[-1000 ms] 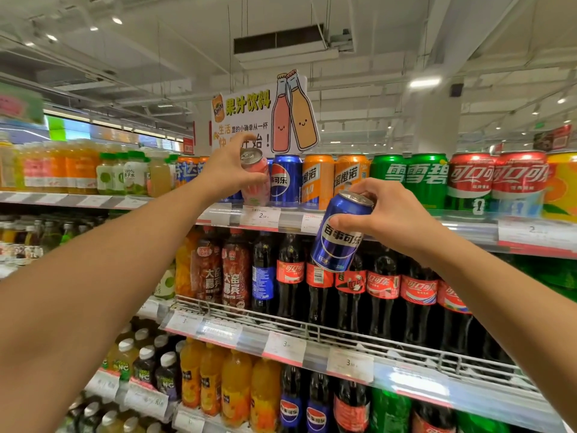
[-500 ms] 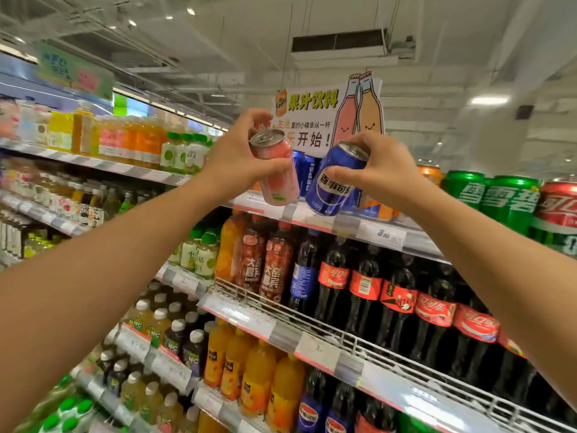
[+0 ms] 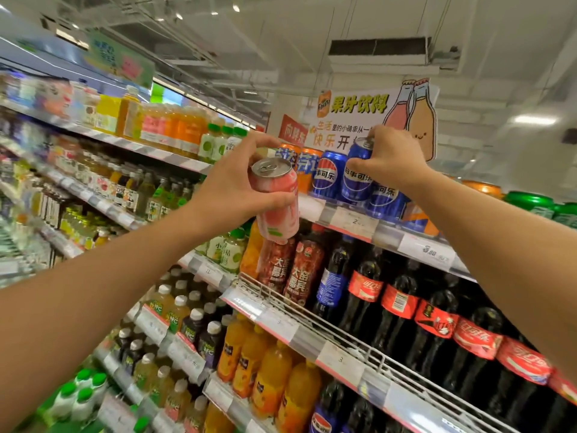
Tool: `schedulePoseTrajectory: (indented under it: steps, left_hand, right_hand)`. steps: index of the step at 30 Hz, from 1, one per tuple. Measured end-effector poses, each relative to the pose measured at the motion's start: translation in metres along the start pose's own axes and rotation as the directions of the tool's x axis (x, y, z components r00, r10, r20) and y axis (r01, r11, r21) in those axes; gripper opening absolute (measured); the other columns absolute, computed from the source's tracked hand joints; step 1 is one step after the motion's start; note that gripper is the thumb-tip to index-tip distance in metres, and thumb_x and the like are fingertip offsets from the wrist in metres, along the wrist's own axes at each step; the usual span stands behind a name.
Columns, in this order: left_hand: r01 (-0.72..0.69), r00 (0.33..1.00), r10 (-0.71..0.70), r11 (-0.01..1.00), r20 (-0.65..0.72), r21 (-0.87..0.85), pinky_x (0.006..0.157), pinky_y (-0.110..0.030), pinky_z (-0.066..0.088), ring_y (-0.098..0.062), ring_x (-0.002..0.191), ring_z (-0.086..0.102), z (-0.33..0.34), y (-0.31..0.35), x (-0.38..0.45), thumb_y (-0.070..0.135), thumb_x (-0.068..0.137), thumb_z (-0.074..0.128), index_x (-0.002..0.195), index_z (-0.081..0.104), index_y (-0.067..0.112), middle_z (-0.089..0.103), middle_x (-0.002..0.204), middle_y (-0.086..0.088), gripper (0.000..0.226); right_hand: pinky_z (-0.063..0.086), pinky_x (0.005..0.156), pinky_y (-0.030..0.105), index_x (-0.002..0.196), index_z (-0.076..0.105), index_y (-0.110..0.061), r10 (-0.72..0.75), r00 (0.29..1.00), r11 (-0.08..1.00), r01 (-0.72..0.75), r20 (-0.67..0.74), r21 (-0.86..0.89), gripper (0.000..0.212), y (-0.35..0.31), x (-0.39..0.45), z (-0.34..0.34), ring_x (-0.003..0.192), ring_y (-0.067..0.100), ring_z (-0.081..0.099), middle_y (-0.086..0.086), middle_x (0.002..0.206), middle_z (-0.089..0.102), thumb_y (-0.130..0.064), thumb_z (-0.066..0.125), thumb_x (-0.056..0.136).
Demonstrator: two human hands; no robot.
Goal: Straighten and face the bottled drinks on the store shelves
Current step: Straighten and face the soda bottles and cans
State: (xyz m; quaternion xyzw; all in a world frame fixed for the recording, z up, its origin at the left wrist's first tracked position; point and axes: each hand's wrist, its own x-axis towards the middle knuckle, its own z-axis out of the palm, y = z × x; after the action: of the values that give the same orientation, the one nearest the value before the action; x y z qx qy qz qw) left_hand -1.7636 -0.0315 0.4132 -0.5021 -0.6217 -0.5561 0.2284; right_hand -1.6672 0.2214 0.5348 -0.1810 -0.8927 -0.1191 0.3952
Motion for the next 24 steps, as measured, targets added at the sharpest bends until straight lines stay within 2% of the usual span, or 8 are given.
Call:
schedulePoseTrajectory:
  steps: [4, 8, 10, 12, 15, 17, 21, 24]
  left_hand:
    - [0.032, 0.999, -0.032, 0.999, 0.014, -0.002, 0.081, -0.02, 0.057, -0.003, 0.098, 0.066, 0.0, -0.007, -0.006, 0.037, 0.072, 0.089, 0.135, 0.046, 0.035, 0.063, 0.113, 0.009, 0.076]
    - [0.051, 0.998, -0.051, 0.999, 0.037, -0.001, 0.077, -0.016, 0.056, -0.002, 0.098, 0.066, 0.005, -0.006, -0.006, 0.036, 0.073, 0.088, 0.136, 0.045, 0.036, 0.06, 0.114, 0.015, 0.077]
    - [0.048, 0.998, -0.048, 0.999, 0.043, 0.001, 0.075, -0.015, 0.056, -0.001, 0.098, 0.065, 0.01, -0.004, -0.005, 0.036, 0.073, 0.088, 0.136, 0.045, 0.037, 0.06, 0.114, 0.015, 0.077]
    - [0.048, 0.998, -0.047, 0.999, 0.052, -0.006, 0.078, -0.02, 0.057, -0.003, 0.099, 0.066, 0.014, -0.002, -0.005, 0.037, 0.073, 0.089, 0.135, 0.045, 0.039, 0.061, 0.115, 0.013, 0.077]
    - [0.049, 0.997, -0.048, 0.999, 0.068, -0.006, 0.083, -0.03, 0.06, -0.006, 0.102, 0.066, 0.02, 0.0, -0.005, 0.041, 0.071, 0.088, 0.135, 0.044, 0.041, 0.062, 0.118, 0.011, 0.078]
    - [0.052, 0.996, -0.051, 0.999, 0.073, -0.005, 0.081, -0.024, 0.059, -0.003, 0.1, 0.066, 0.024, 0.002, -0.005, 0.042, 0.071, 0.088, 0.135, 0.044, 0.041, 0.062, 0.117, 0.014, 0.077]
    - [0.068, 0.993, -0.066, 0.998, 0.095, -0.018, 0.073, -0.013, 0.055, 0.001, 0.097, 0.065, 0.031, 0.006, -0.008, 0.04, 0.072, 0.087, 0.134, 0.045, 0.042, 0.061, 0.114, 0.016, 0.075]
    - [0.086, 0.991, -0.084, 0.996, 0.101, -0.016, 0.07, -0.014, 0.054, -0.001, 0.097, 0.064, 0.036, 0.01, -0.008, 0.042, 0.073, 0.086, 0.133, 0.045, 0.043, 0.061, 0.114, 0.015, 0.073]
  right_hand:
    - [0.057, 0.079, 0.048, 0.115, 0.049, -0.016, 0.018, 0.999, 0.999, -0.016, 0.047, -0.045, 0.063, 0.002, 0.004, 0.008, 0.084, 0.028, 0.061, 0.004, 0.091, 0.062, -0.059, 0.075, 0.078]
    - [0.047, 0.078, 0.045, 0.104, 0.045, -0.017, -0.004, 0.997, 0.988, 0.017, 0.081, -0.155, 0.061, 0.005, 0.009, 0.015, 0.081, 0.026, 0.054, -0.001, 0.08, 0.052, -0.067, 0.071, 0.081]
    - [0.045, 0.083, 0.046, 0.102, 0.045, -0.018, -0.011, 0.996, 0.978, 0.029, 0.09, -0.206, 0.06, 0.008, 0.01, 0.017, 0.086, 0.027, 0.052, 0.001, 0.082, 0.053, -0.071, 0.065, 0.083]
    - [0.045, 0.091, 0.05, 0.101, 0.047, -0.02, -0.004, 0.994, 0.967, 0.031, 0.107, -0.253, 0.055, 0.011, 0.013, 0.017, 0.091, 0.028, 0.051, 0.004, 0.089, 0.057, -0.072, 0.059, 0.086]
    - [0.053, 0.082, 0.047, 0.084, 0.049, -0.017, 0.017, 0.986, 0.958, 0.031, 0.164, -0.284, 0.05, 0.013, 0.016, 0.015, 0.089, 0.029, 0.052, 0.007, 0.086, 0.058, -0.066, 0.057, 0.091]
    - [0.056, 0.076, 0.045, 0.08, 0.052, -0.017, 0.002, 0.979, 0.951, 0.06, 0.202, -0.303, 0.046, 0.014, 0.017, 0.015, 0.086, 0.029, 0.054, 0.005, 0.079, 0.055, -0.06, 0.058, 0.093]
    - [0.055, 0.073, 0.043, 0.102, 0.056, -0.014, -0.031, 0.971, 0.94, 0.11, 0.239, -0.322, 0.039, 0.017, 0.014, 0.015, 0.087, 0.027, 0.052, 0.0, 0.077, 0.048, -0.053, 0.057, 0.097]
    - [0.054, 0.074, 0.043, 0.122, 0.054, -0.012, -0.094, 0.98, 0.96, 0.136, 0.176, -0.244, 0.041, 0.021, 0.004, 0.011, 0.091, 0.027, 0.053, 0.001, 0.085, 0.053, -0.045, 0.059, 0.097]
